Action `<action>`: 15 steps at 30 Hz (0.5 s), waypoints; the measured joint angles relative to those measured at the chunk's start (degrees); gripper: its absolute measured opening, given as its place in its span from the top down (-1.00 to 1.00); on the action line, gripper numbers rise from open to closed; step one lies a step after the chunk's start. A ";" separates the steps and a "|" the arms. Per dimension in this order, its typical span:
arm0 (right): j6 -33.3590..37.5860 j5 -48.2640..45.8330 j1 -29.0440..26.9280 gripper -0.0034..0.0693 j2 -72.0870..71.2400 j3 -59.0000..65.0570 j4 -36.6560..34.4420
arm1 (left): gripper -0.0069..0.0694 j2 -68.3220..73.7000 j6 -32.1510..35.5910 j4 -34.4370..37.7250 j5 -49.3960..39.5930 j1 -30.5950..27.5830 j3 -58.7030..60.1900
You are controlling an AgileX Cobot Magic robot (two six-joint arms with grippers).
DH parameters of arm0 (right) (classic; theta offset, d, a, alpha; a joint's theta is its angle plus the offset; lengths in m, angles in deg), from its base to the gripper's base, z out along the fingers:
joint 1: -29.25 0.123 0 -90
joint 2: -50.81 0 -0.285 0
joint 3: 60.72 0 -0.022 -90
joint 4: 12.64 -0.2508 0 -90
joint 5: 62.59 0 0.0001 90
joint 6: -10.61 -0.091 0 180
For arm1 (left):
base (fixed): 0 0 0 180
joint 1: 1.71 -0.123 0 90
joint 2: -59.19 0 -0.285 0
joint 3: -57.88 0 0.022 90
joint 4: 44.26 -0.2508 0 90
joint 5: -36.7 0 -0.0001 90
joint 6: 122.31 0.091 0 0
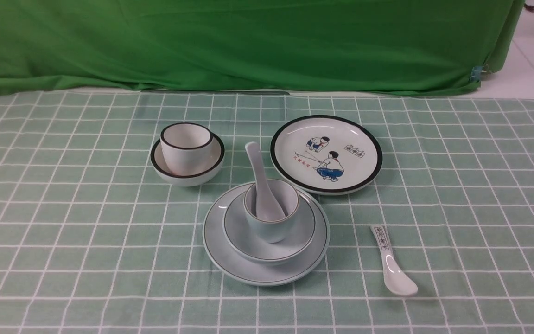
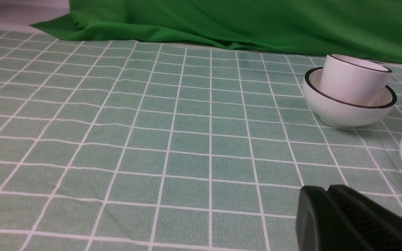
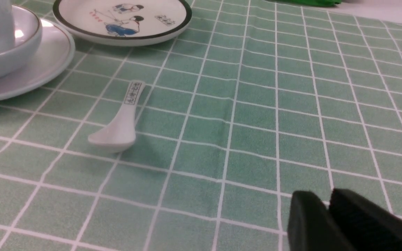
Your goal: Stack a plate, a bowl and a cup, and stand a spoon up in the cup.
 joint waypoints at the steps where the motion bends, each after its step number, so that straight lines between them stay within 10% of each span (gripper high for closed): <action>1: 0.00 0.00 0.00 0.52 0.00 0.00 0.00 | 0.79 0.00 0.34 0.00 0.00 0.00 0.00; 15: 0.00 0.00 0.00 0.44 0.00 0.00 0.00 | 0.79 0.00 0.77 -5.58 0.05 0.00 0.00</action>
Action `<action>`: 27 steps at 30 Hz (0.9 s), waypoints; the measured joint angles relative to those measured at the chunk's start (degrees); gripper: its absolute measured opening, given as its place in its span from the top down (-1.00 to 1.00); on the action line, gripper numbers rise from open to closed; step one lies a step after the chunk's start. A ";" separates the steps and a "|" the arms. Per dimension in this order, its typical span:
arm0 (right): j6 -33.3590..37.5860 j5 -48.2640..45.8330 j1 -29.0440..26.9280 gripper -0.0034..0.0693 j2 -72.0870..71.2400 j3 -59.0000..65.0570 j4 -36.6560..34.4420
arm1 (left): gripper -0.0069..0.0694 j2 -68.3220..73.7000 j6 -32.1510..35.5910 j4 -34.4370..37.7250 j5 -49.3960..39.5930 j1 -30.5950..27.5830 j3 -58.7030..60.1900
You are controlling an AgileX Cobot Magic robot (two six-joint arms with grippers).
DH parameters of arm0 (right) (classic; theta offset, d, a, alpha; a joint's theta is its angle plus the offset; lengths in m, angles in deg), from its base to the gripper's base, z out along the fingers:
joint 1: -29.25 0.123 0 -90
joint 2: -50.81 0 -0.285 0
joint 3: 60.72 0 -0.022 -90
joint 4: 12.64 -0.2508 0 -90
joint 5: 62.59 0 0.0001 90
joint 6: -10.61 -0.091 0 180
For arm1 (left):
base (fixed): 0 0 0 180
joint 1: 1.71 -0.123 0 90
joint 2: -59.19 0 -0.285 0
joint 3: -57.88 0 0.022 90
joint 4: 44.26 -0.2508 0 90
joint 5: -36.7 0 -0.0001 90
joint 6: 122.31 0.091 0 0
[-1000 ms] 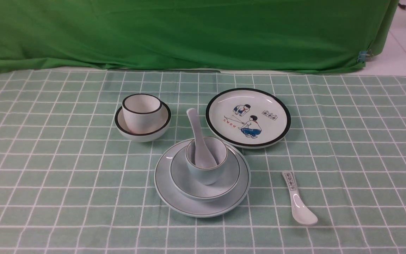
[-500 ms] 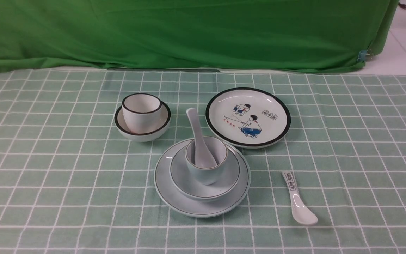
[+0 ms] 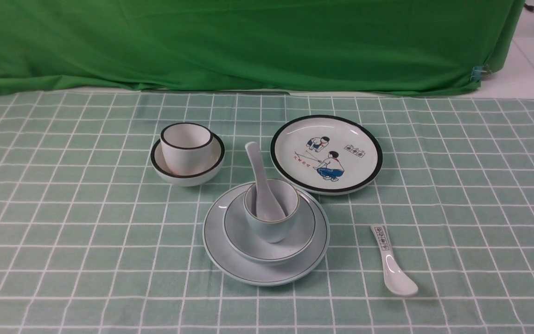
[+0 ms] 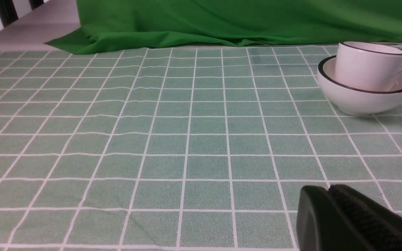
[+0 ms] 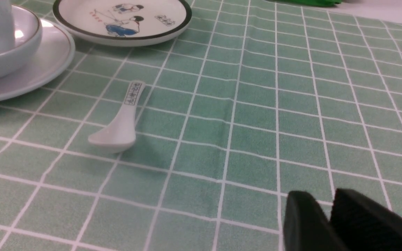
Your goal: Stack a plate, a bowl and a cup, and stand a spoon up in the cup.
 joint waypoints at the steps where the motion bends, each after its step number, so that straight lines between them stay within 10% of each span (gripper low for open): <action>1: 0.00 0.00 0.00 0.43 0.00 0.00 0.00 | 0.79 0.00 0.08 -0.06 0.01 0.00 0.00; 27: 0.00 0.10 0.00 0.31 0.00 0.00 0.00 | 0.79 0.00 0.15 -0.64 0.14 0.00 0.00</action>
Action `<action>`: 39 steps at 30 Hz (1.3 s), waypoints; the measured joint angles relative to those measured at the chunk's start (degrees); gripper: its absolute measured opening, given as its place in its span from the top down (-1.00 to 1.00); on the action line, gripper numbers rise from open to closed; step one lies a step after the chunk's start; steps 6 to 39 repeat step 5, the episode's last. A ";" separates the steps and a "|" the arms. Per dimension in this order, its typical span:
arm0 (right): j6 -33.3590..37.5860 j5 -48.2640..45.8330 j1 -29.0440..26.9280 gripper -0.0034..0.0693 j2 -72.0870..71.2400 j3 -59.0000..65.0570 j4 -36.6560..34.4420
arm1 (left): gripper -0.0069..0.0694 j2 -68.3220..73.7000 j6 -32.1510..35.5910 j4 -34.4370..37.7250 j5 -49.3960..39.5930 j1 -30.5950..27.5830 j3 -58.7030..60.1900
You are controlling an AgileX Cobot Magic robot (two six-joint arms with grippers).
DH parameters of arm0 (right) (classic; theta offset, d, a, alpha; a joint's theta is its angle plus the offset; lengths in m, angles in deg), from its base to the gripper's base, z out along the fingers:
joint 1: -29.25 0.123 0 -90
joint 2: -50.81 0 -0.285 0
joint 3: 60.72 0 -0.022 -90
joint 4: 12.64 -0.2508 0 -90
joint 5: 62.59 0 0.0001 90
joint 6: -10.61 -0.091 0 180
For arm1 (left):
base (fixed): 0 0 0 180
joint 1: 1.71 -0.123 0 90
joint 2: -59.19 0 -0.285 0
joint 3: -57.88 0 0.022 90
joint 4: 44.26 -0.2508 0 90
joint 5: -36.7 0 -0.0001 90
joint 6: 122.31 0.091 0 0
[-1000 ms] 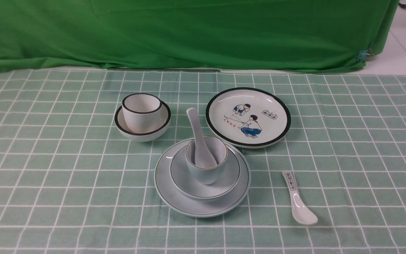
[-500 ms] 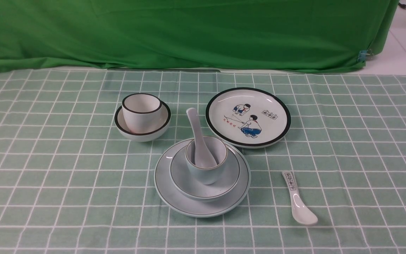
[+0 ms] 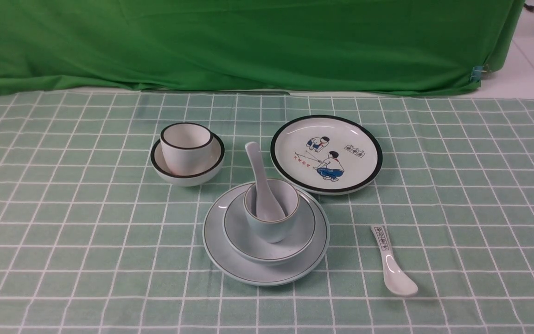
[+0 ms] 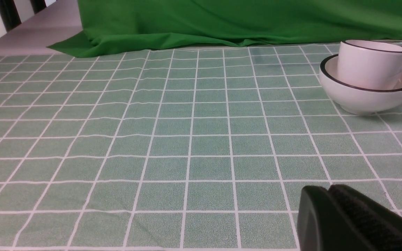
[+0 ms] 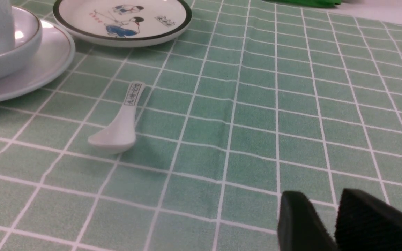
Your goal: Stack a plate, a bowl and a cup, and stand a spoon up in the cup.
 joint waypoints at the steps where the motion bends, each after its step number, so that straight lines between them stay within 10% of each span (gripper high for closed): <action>1: 0.00 0.00 0.00 0.31 0.00 0.00 0.00 | 0.79 0.00 0.00 -0.05 0.00 0.00 0.00; 39: 0.00 0.00 0.00 0.31 0.00 0.00 0.00 | 0.79 0.00 -0.07 -0.18 0.00 0.00 0.00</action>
